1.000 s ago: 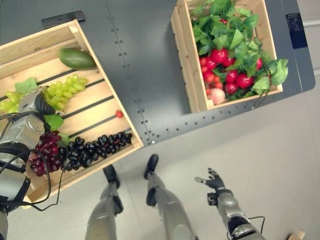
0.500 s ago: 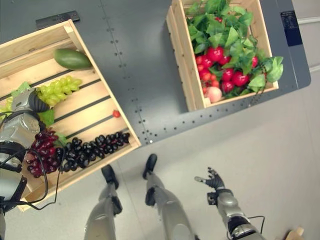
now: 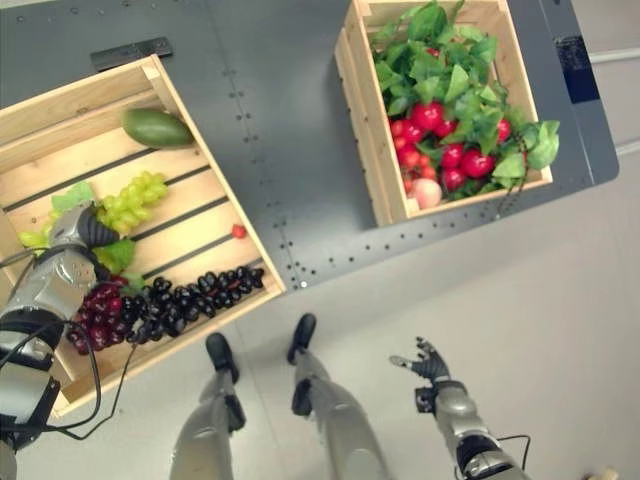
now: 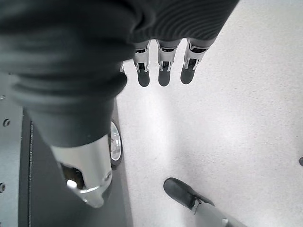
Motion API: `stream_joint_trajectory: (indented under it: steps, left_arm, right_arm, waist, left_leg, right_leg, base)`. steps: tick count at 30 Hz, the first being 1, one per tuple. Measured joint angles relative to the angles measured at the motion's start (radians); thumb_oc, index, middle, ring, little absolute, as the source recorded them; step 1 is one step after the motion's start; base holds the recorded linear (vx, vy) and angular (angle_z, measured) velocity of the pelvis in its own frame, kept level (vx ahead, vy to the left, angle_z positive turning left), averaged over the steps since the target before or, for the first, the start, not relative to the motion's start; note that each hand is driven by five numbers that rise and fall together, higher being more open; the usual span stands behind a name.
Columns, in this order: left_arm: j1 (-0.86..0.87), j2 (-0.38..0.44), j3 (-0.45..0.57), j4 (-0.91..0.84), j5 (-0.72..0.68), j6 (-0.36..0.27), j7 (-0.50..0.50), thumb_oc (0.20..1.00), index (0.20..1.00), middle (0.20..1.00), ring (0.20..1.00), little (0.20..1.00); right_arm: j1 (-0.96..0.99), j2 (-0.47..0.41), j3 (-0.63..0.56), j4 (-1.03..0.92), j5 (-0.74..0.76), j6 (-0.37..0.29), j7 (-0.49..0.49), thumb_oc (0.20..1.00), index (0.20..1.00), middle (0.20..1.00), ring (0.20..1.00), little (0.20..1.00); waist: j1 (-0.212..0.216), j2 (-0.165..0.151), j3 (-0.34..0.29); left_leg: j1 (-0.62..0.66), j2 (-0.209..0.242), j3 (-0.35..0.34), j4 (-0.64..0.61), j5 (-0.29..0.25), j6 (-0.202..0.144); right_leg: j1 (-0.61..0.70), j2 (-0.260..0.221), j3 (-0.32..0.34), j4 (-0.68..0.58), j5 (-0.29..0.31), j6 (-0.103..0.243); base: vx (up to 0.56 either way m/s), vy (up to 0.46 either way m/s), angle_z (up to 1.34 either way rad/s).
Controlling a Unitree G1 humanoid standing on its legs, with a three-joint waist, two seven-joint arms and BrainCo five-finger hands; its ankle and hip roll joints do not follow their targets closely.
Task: Pick up the fruits from the basket on one side to the basket on the other side
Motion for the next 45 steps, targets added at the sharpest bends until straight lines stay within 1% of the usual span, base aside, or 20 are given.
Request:
stream_joint_trajectory:
  steps: [1, 3, 6, 7, 9, 12, 13, 16, 19, 21, 25, 26, 28, 29, 33, 36, 39, 42, 44, 45]
  left_arm:
    - [0.041, -0.008, 0.045, -0.064, -0.018, -0.001, 0.0, 0.2, 0.2, 0.2, 0.2, 0.2]
    - [0.126, -0.014, 0.085, -0.162, -0.033, -0.019, 0.0, 0.2, 0.2, 0.2, 0.2, 0.2]
    - [0.199, -0.023, 0.119, -0.218, -0.049, -0.034, 0.003, 0.2, 0.2, 0.2, 0.2, 0.2]
    - [0.247, -0.045, 0.182, -0.278, -0.057, -0.041, 0.001, 0.2, 0.2, 0.2, 0.2, 0.2]
    - [0.313, -0.073, 0.233, -0.361, -0.058, -0.055, -0.002, 0.2, 0.2, 0.2, 0.2, 0.2]
    - [0.375, -0.085, 0.251, -0.422, -0.057, -0.07, -0.01, 0.2, 0.2, 0.2, 0.2, 0.2]
    - [0.424, -0.107, 0.28, -0.475, -0.058, -0.078, -0.017, 0.2, 0.2, 0.2, 0.2, 0.2]
    - [0.458, -0.156, 0.286, -0.491, -0.078, -0.096, -0.028, 0.2, 0.2, 0.2, 0.2, 0.2]
    - [0.53, -0.18, 0.292, -0.543, -0.114, -0.097, -0.049, 0.2, 0.2, 0.2, 0.2, 0.2]
    - [0.58, -0.217, 0.305, -0.565, -0.152, -0.102, -0.065, 0.2, 0.2, 0.2, 0.2, 0.2]
    - [0.673, -0.244, 0.309, -0.603, -0.216, -0.112, -0.1, 0.2, 0.2, 0.2, 0.2, 0.2]
    - [0.687, -0.251, 0.309, -0.606, -0.234, -0.115, -0.111, 0.2, 0.2, 0.2, 0.2, 0.2]
    - [0.755, -0.255, 0.311, -0.661, -0.276, -0.123, -0.135, 0.2, 0.2, 0.2, 0.2, 0.2]
    - [0.768, -0.26, 0.315, -0.673, -0.287, -0.123, -0.14, 0.2, 0.2, 0.2, 0.2, 0.2]
    - [0.794, -0.282, 0.318, -0.692, -0.332, -0.127, -0.158, 0.2, 0.2, 0.2, 0.2, 0.2]
    - [0.823, -0.304, 0.351, -0.74, -0.371, -0.127, -0.186, 0.2, 0.2, 0.2, 0.2, 0.2]
    - [0.834, -0.312, 0.358, -0.761, -0.403, -0.127, -0.199, 0.2, 0.2, 0.2, 0.2, 0.2]
    - [0.844, -0.321, 0.38, -0.803, -0.412, -0.127, -0.224, 0.2, 0.2, 0.2, 0.2, 0.2]
    - [0.852, -0.322, 0.389, -0.833, -0.452, -0.127, -0.241, 0.2, 0.2, 0.2, 0.2, 0.2]
    - [0.85, -0.32, 0.394, -0.842, -0.48, -0.127, -0.263, 0.2, 0.2, 0.2, 0.2, 0.2]
  right_arm:
    - [0.001, 0.001, -0.007, 0.0, 0.0, 0.0, 0.0, 1.0, 1.0, 1.0, 1.0, 1.0]
    - [0.015, 0.001, -0.023, 0.001, 0.0, 0.0, 0.001, 1.0, 1.0, 1.0, 1.0, 1.0]
    - [0.032, 0.001, -0.045, 0.007, 0.0, -0.001, 0.001, 1.0, 1.0, 1.0, 1.0, 1.0]
    - [0.036, 0.003, -0.051, 0.013, 0.0, -0.001, 0.003, 1.0, 1.0, 1.0, 1.0, 1.0]
    - [0.056, 0.004, -0.077, 0.018, 0.0, -0.001, 0.007, 1.0, 1.0, 1.0, 1.0, 1.0]
    - [0.074, 0.001, -0.097, 0.024, -0.003, -0.001, 0.012, 1.0, 1.0, 1.0, 1.0, 1.0]
    - [0.084, -0.001, -0.099, 0.028, -0.004, -0.001, 0.015, 1.0, 1.0, 1.0, 1.0, 1.0]
    - [0.097, -0.001, -0.114, 0.06, -0.009, -0.001, 0.017, 1.0, 1.0, 1.0, 1.0, 1.0]
    - [0.11, -0.011, -0.118, 0.06, -0.023, -0.001, 0.018, 1.0, 1.0, 1.0, 1.0, 1.0]
    - [0.128, -0.019, -0.119, 0.061, -0.028, -0.001, 0.02, 1.0, 1.0, 1.0, 1.0, 1.0]
    - [0.144, -0.022, -0.119, 0.082, -0.052, 0.001, 0.021, 1.0, 1.0, 1.0, 1.0, 1.0]
    - [0.149, -0.024, -0.12, 0.091, -0.054, 0.003, 0.021, 1.0, 1.0, 1.0, 1.0, 1.0]
    - [0.178, -0.025, -0.122, 0.097, -0.07, 0.003, 0.022, 1.0, 1.0, 1.0, 1.0, 1.0]
    - [0.179, -0.024, -0.123, 0.101, -0.073, 0.004, 0.022, 1.0, 1.0, 1.0, 1.0, 1.0]
    - [0.215, -0.019, -0.138, 0.12, -0.094, 0.005, 0.022, 1.0, 1.0, 1.0, 1.0, 1.0]
    - [0.232, -0.014, -0.138, 0.126, -0.111, 0.017, 0.022, 1.0, 1.0, 1.0, 1.0, 1.0]
    - [0.251, -0.009, -0.137, 0.126, -0.122, 0.026, 0.024, 1.0, 1.0, 1.0, 1.0, 1.0]
    - [0.257, -0.006, -0.127, 0.114, -0.131, 0.03, 0.039, 1.0, 1.0, 1.0, 1.0, 1.0]
    - [0.267, -0.005, -0.113, 0.07, -0.13, 0.035, 0.068, 1.0, 1.0, 1.0, 1.0, 1.0]
    - [0.273, -0.023, -0.086, -0.012, -0.13, 0.049, 0.108, 1.0, 1.0, 1.0, 1.0, 1.0]
  waist:
    - [0.005, 0.003, 0.002]
    - [0.023, 0.013, 0.009]
    - [0.051, 0.025, 0.017]
    - [0.051, 0.031, 0.021]
    - [0.067, 0.041, 0.024]
    - [0.083, 0.056, 0.024]
    - [0.086, 0.066, 0.022]
    - [0.105, 0.094, 0.011]
    - [0.111, 0.125, -0.011]
    - [0.129, 0.151, -0.028]
    - [0.13, 0.178, -0.077]
    - [0.129, 0.18, -0.086]
    - [0.134, 0.18, -0.139]
    - [0.15, 0.182, -0.147]
    - [0.162, 0.182, -0.193]
    - [0.18, 0.183, -0.218]
    - [0.182, 0.185, -0.256]
    - [0.182, 0.183, -0.275]
    - [0.188, 0.178, -0.293]
    - [0.186, 0.178, -0.294]
  left_leg:
    - [0.005, 0.0, -0.004, -0.001, 0.0, 0.0]
    - [0.018, -0.001, -0.018, -0.001, 0.002, -0.002]
    - [0.027, -0.004, -0.028, -0.007, 0.012, -0.003]
    - [0.036, -0.006, -0.036, -0.02, 0.022, -0.004]
    - [0.058, -0.008, -0.045, -0.039, 0.035, -0.006]
    - [0.081, -0.009, -0.051, -0.053, 0.04, -0.01]
    - [0.093, -0.011, -0.055, -0.056, 0.041, -0.009]
    - [0.124, -0.013, -0.066, -0.062, 0.042, -0.01]
    - [0.159, -0.018, -0.074, -0.073, 0.042, -0.01]
    - [0.193, -0.019, -0.074, -0.085, 0.042, -0.01]
    - [0.238, -0.021, -0.077, -0.103, 0.041, -0.01]
    - [0.25, -0.022, -0.077, -0.104, 0.042, -0.01]
    - [0.273, -0.025, -0.076, -0.117, 0.042, -0.01]
    - [0.282, -0.027, -0.076, -0.12, 0.042, -0.01]
    - [0.317, -0.032, -0.076, -0.136, 0.043, -0.009]
    - [0.365, -0.039, -0.074, -0.155, 0.043, -0.008]
    - [0.384, -0.044, -0.076, -0.163, 0.043, -0.008]
    - [0.405, -0.047, -0.076, -0.164, 0.042, -0.008]
    - [0.413, -0.048, -0.079, -0.164, 0.041, -0.008]
    - [0.421, -0.049, -0.089, -0.164, 0.039, -0.01]
  right_leg:
    - [0.006, 0.0, -0.002, 0.0, 0.0, 0.0]
    - [0.027, 0.0, -0.013, -0.003, 0.0, 0.0]
    - [0.041, -0.001, -0.018, -0.01, -0.001, 0.0]
    - [0.049, 0.0, -0.026, -0.011, 0.0, 0.0]
    - [0.07, 0.001, -0.036, -0.014, -0.001, 0.001]
    - [0.095, 0.003, -0.045, -0.022, -0.005, 0.007]
    - [0.108, 0.003, -0.05, -0.027, -0.005, 0.007]
    - [0.146, 0.002, -0.061, -0.032, -0.004, 0.006]
    - [0.187, 0.001, -0.072, -0.045, -0.007, 0.01]
    - [0.218, 0.002, -0.073, -0.048, -0.01, 0.015]
    - [0.27, 0.002, -0.096, -0.059, -0.018, 0.024]
    - [0.284, 0.002, -0.098, -0.059, -0.02, 0.026]
    - [0.302, 0.0, -0.101, -0.059, -0.031, 0.039]
    - [0.311, -0.002, -0.103, -0.059, -0.032, 0.04]
    - [0.341, -0.006, -0.104, -0.059, -0.04, 0.047]
    - [0.38, -0.011, -0.107, -0.059, -0.045, 0.055]
    - [0.4, -0.016, -0.114, -0.059, -0.05, 0.062]
    - [0.431, -0.019, -0.128, -0.059, -0.055, 0.07]
    - [0.445, -0.02, -0.136, -0.059, -0.058, 0.073]
    - [0.465, -0.021, -0.15, -0.059, -0.06, 0.075]
  base:
    - [-0.02, 0.012, 0.12]
    - [-0.02, 0.004, 0.13]
    - [-0.02, 0.011, 0.13]
    - [-0.01, 0.018, 0.14]
    - [-0.01, 0.018, 0.13]
    - [0.01, 0.027, 0.11]
    - [0.02, 0.038, 0.05]
    - [0.03, 0.046, 0.13]
    - [0.03, 0.043, 0.11]
    - [0.04, 0.036, 0.04]
    - [0.03, 0.048, 0.14]
    - [0.02, 0.048, 0.16]
    - [0.02, 0.06, 0.07]
    - [0.02, 0.066, 0.03]
    - [0.02, 0.068, 0.04]
    - [0.03, 0.053, 0.01]
    - [0.04, 0.037, 0.1]
    - [0.02, 0.026, 0.17]
    - [0.03, 0.033, 0.15]
    - [0.03, 0.031, 0.16]
